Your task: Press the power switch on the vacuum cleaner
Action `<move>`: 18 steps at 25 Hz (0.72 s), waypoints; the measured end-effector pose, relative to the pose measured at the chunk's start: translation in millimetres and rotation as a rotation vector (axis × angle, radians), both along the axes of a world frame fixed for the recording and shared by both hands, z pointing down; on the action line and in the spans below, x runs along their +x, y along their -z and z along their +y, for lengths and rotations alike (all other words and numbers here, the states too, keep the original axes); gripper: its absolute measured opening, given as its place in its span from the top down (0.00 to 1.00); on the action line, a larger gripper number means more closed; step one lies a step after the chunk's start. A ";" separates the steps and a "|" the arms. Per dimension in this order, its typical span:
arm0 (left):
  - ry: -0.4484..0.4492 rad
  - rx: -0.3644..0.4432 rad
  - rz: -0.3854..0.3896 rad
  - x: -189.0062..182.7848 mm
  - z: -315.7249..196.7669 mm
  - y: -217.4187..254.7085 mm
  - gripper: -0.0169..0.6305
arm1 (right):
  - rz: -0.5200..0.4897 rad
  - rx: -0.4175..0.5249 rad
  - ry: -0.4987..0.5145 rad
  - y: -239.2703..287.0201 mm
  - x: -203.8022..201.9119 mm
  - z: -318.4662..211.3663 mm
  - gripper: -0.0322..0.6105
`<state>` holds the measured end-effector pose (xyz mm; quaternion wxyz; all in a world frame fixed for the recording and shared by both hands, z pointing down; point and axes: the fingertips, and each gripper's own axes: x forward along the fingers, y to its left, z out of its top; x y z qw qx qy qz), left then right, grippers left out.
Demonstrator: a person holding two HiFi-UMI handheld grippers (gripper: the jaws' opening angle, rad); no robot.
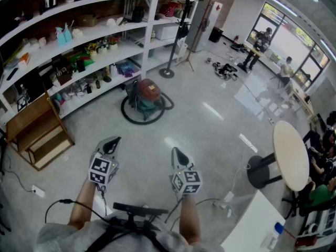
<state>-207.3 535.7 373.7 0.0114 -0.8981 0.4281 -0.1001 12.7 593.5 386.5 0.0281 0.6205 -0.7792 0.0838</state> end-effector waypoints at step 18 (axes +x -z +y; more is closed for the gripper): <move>0.016 -0.010 -0.013 40.9 2.5 -9.4 0.96 | -0.012 -0.045 0.019 -20.4 39.7 -1.5 0.93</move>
